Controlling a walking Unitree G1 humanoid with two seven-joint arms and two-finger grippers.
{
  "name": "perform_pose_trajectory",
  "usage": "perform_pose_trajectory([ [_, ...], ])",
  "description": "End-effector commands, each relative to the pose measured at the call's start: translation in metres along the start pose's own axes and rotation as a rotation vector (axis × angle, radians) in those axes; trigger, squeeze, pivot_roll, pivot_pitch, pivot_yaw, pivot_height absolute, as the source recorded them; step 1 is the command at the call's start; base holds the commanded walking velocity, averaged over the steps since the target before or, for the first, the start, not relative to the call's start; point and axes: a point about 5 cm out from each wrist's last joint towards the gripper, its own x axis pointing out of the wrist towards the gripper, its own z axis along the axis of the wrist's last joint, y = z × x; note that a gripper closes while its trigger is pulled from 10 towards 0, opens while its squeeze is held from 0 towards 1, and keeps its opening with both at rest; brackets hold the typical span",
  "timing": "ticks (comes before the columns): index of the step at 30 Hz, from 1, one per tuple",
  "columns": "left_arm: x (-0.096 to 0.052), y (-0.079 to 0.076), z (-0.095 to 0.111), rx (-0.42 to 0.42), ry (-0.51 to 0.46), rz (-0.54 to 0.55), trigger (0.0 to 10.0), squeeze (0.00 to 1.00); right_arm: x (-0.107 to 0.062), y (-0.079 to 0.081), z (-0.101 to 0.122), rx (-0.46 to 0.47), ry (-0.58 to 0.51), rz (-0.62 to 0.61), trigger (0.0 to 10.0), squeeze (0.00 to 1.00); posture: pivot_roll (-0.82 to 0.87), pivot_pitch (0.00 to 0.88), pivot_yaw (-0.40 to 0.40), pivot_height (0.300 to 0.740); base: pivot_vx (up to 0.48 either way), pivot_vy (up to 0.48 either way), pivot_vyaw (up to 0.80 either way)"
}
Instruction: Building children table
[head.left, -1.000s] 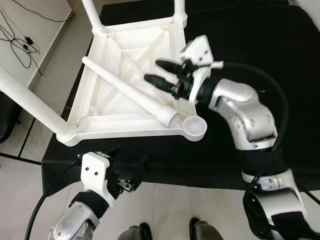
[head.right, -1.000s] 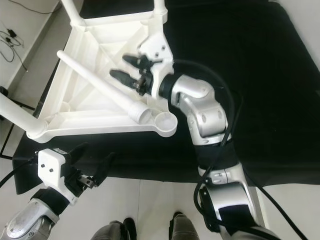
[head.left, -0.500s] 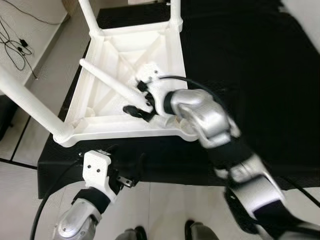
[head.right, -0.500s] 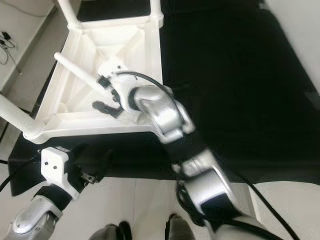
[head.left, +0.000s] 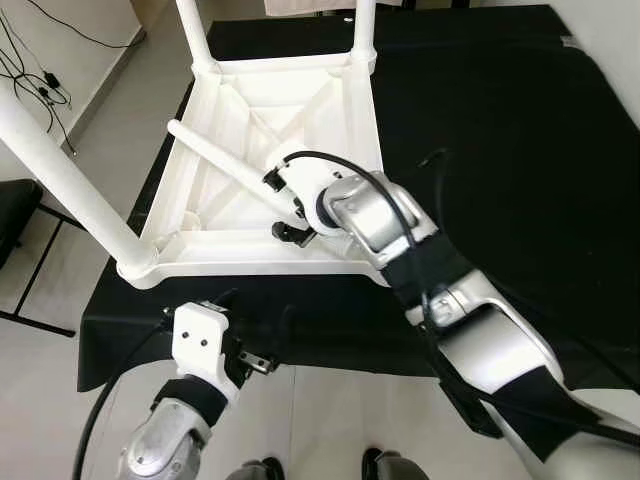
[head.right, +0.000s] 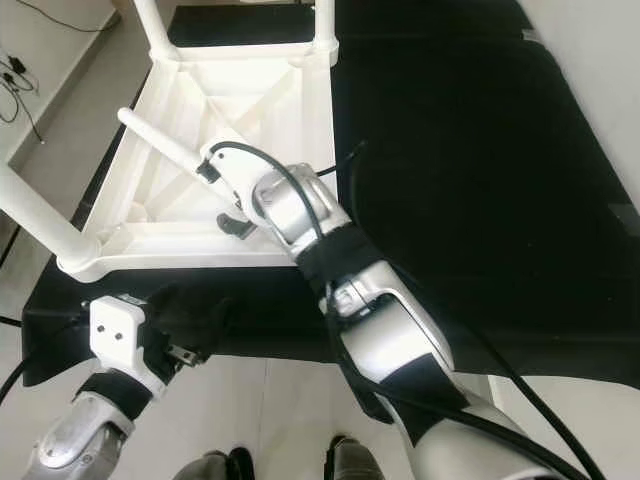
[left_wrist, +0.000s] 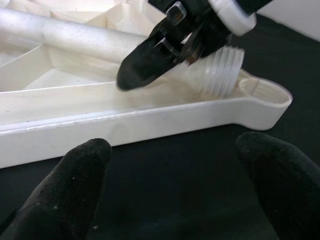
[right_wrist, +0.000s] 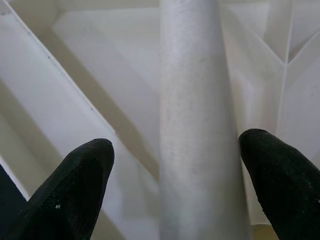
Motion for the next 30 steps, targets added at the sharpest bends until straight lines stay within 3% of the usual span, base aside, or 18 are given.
perform_pose_trajectory([
  [1,-0.002,0.000,-0.005,0.014,0.017,0.014,10.0,0.00,0.007,0.005,-0.007,-0.018,0.066,-0.010,3.6,0.00,-0.08,0.189,-0.013,0.740,0.000,0.000,0.00],
  [2,-0.002,0.000,-0.005,0.014,0.017,0.014,10.0,0.00,0.007,0.005,-0.007,-0.018,0.066,-0.010,3.6,0.00,-0.08,0.189,-0.013,0.740,0.000,0.000,0.00],
  [3,-0.002,-0.001,-0.005,0.013,0.015,0.015,10.0,0.00,0.009,0.005,-0.009,-0.027,0.079,-0.020,0.2,0.00,-0.08,0.189,-0.016,0.740,0.000,0.000,0.00],
  [4,-0.002,-0.001,-0.005,0.012,0.014,0.016,10.0,0.00,0.010,0.004,-0.012,-0.040,0.092,-0.031,0.0,0.00,-0.08,0.189,-0.016,0.740,0.000,0.000,0.00],
  [13,0.000,-0.002,-0.005,0.008,-0.001,0.020,10.0,0.00,0.011,-0.003,-0.026,-0.127,0.151,-0.062,0.0,0.00,-0.09,0.187,-0.018,0.740,0.000,0.000,0.00],
  [20,0.000,-0.002,-0.005,0.008,-0.003,0.020,10.0,0.00,0.010,-0.006,-0.026,-0.105,0.139,-0.068,0.0,0.00,-0.09,0.186,-0.016,0.740,0.000,0.000,0.00],
  [22,0.001,-0.001,-0.005,0.009,-0.003,0.018,10.0,0.00,0.008,-0.010,-0.023,-0.051,0.102,-0.073,0.0,0.00,-0.09,0.181,-0.011,0.740,0.000,0.000,0.00],
  [23,0.001,0.000,-0.005,0.012,-0.003,0.014,10.0,0.00,0.004,-0.021,-0.017,0.043,0.037,-0.084,0.0,0.00,-0.09,0.177,-0.007,0.740,0.000,0.000,0.00],
  [24,0.006,0.002,-0.003,0.014,-0.011,-0.002,10.0,0.00,-0.018,-0.065,-0.006,0.296,-0.178,-0.119,0.0,0.00,-0.10,0.168,0.003,0.740,0.000,0.000,0.00],
  [26,0.006,0.002,-0.003,0.014,-0.011,-0.002,10.0,0.00,-0.018,-0.065,-0.006,0.296,-0.178,-0.119,0.0,0.00,-0.10,0.168,0.003,0.740,0.000,0.000,0.00],
  [29,0.014,-0.001,0.003,0.006,-0.032,-0.051,10.0,0.00,-0.051,-0.118,-0.011,0.485,-0.384,-0.175,0.0,0.00,-0.11,0.157,0.019,0.740,0.000,0.000,0.00],
  [30,0.014,-0.001,0.003,0.006,-0.032,-0.051,10.0,0.00,-0.051,-0.118,-0.011,0.485,-0.384,-0.175,0.0,0.00,-0.11,0.157,0.019,0.740,0.000,0.000,0.00],
])
